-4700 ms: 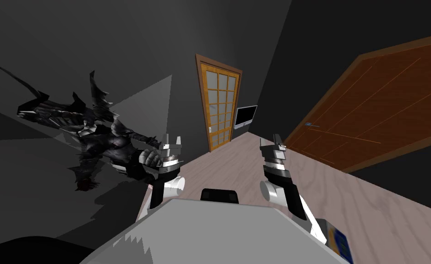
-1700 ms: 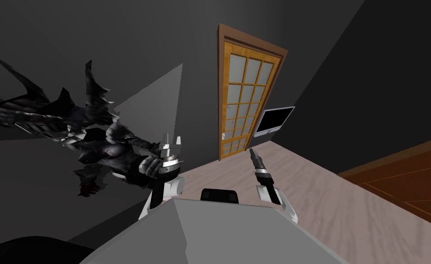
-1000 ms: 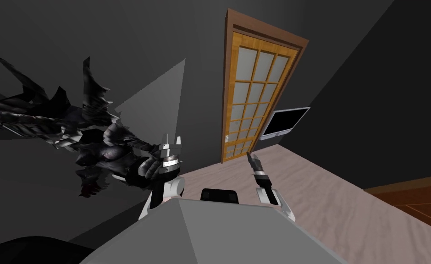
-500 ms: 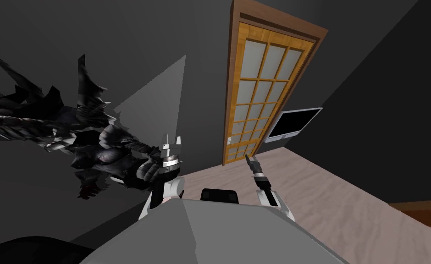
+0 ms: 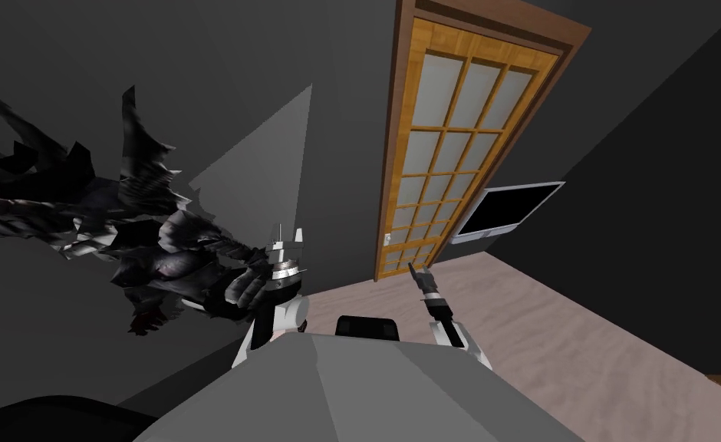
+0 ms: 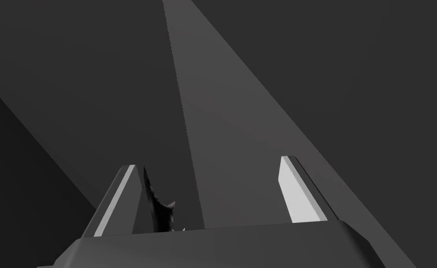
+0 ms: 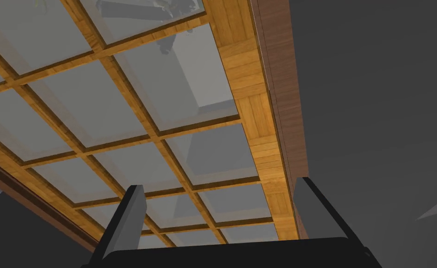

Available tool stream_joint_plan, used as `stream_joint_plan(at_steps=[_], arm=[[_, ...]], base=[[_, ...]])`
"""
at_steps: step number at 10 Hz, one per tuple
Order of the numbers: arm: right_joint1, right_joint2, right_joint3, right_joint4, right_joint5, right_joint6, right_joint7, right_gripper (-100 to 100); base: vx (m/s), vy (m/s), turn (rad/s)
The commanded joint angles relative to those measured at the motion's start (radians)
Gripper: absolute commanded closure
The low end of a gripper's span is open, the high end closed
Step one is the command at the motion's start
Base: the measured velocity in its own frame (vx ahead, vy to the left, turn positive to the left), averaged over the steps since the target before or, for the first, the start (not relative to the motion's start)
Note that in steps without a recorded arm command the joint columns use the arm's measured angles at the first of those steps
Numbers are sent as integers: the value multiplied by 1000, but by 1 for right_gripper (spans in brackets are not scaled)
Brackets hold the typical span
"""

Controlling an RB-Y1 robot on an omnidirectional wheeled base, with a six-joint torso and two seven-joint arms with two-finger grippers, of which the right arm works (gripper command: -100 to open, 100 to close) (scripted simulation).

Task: Pull the door open

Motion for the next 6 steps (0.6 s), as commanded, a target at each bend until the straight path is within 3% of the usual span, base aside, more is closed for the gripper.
stream_joint_plan(at_steps=[1,6], arm=[[-10,-1,-4,38,13,-16,33,-100],[-36,-7,-13,141,49,-55,118,-100]], base=[[96,-3,74],[99,0,67]])
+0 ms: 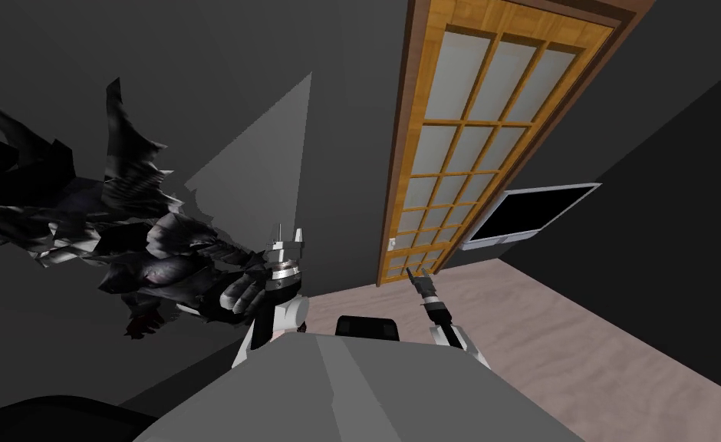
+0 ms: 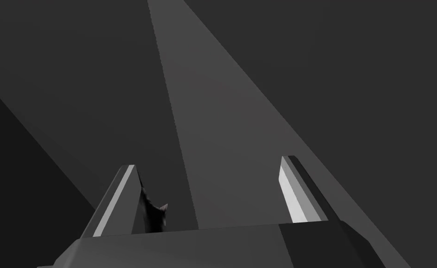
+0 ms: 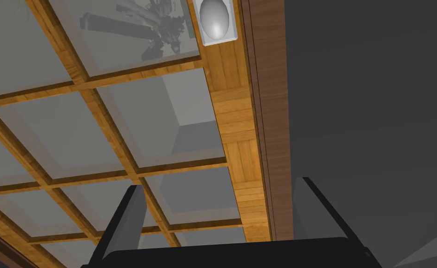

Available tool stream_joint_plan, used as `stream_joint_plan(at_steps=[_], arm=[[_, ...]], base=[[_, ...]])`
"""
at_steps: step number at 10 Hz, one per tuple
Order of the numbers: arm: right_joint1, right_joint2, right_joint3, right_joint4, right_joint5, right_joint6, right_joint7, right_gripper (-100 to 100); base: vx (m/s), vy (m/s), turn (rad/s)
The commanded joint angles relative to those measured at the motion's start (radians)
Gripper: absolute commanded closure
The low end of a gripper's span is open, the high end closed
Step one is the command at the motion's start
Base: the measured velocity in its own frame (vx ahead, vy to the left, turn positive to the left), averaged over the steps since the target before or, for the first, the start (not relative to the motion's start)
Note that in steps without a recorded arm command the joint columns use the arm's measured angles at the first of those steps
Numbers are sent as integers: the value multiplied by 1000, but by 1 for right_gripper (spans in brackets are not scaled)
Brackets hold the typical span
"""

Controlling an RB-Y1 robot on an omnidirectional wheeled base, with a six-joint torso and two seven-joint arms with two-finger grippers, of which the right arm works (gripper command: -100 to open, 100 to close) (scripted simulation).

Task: Pull the door open

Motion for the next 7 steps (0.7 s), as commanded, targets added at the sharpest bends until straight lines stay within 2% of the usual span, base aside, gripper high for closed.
stream_joint_plan(at_steps=[1,5,7], arm=[[-9,-2,-3,30,11,-11,26,-100],[-37,-9,-14,144,51,-54,120,-100],[-46,-10,-17,180,64,-68,150,-100]], base=[[91,-6,55],[140,-32,85],[97,-16,67]])
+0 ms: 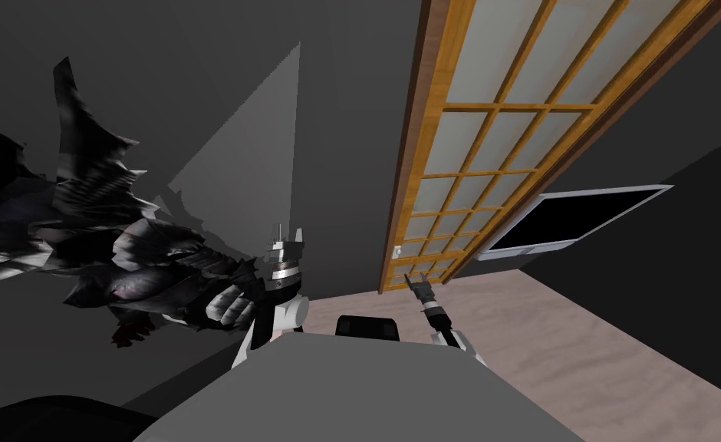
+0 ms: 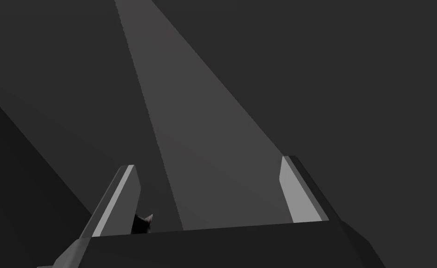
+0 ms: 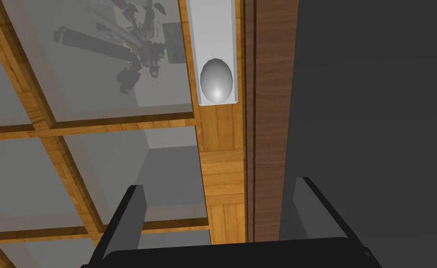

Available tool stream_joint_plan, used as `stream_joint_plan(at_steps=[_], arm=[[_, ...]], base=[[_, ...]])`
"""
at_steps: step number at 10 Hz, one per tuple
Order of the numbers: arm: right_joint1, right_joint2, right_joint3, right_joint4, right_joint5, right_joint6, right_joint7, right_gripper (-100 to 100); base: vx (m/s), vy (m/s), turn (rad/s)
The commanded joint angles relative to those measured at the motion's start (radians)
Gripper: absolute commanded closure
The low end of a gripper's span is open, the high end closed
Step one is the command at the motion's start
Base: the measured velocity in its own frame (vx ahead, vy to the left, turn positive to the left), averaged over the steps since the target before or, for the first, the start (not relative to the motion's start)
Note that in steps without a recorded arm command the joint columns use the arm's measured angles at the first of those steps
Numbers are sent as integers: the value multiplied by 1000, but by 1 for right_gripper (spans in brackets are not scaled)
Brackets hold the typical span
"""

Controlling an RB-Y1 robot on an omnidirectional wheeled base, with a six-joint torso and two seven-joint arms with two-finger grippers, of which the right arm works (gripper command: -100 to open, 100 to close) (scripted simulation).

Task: Pull the door open

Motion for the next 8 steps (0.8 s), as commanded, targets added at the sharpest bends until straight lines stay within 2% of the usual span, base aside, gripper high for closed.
stream_joint_plan(at_steps=[1,3,4,5,8], arm=[[-8,0,-3,33,12,-12,30,-100],[-16,-1,-5,60,22,-23,53,-100],[-16,-1,-5,55,19,-19,46,-100],[-11,-14,-22,75,7,-37,47,-100],[0,-37,-50,106,-16,-66,44,-100]], base=[[97,1,66],[103,-18,43],[36,-10,8],[93,65,169],[174,95,147]])
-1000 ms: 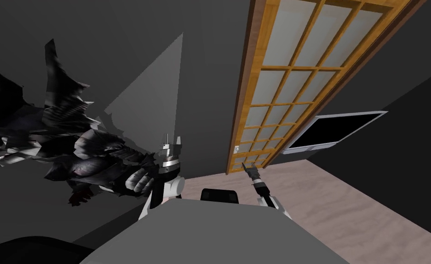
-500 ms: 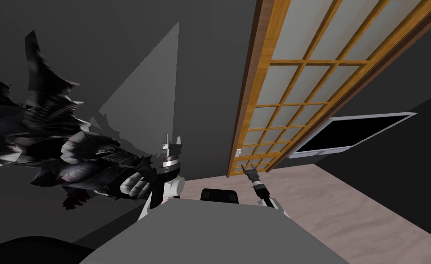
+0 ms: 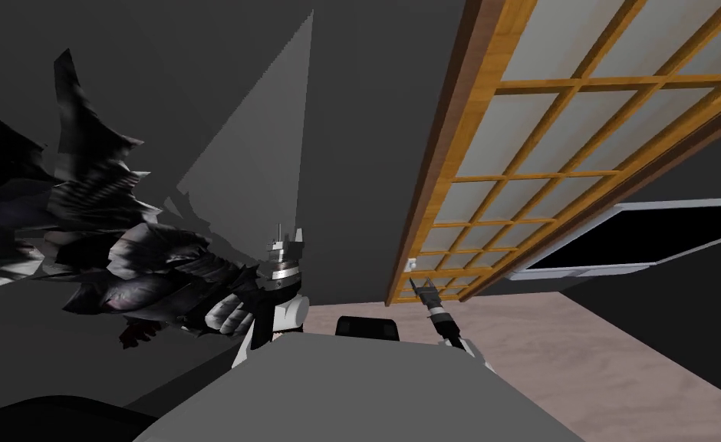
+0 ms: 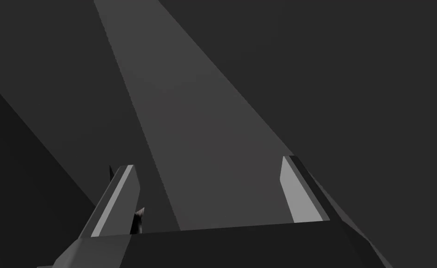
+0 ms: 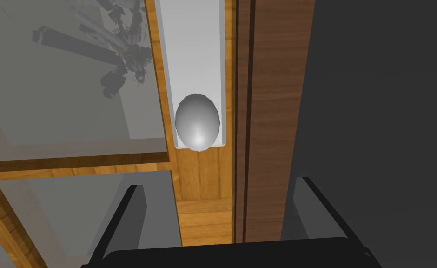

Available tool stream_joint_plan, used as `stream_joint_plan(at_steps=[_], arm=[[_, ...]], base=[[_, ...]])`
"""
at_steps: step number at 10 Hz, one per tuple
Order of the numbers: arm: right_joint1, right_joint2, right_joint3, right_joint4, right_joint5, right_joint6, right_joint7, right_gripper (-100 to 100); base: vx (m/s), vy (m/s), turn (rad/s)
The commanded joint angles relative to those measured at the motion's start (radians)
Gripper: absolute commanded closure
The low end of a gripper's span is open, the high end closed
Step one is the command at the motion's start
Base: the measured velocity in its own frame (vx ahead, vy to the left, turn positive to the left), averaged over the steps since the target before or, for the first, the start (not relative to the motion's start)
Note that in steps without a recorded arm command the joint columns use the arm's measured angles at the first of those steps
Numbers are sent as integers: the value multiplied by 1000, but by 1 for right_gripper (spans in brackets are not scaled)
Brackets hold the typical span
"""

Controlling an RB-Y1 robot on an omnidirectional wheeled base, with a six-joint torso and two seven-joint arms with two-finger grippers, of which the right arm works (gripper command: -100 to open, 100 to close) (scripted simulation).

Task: Pull the door open

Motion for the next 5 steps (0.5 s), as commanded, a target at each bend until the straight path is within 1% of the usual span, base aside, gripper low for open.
stream_joint_plan(at_steps=[1,3,4,5], arm=[[13,-16,-21,22,-16,-27,-1,-100],[22,-35,-44,47,-34,-50,-4,-100],[25,-42,-53,56,-41,-59,-5,-100],[28,-49,-62,65,-48,-67,-6,-100]], base=[[192,86,198],[229,33,153],[187,-12,124],[136,-4,84]])
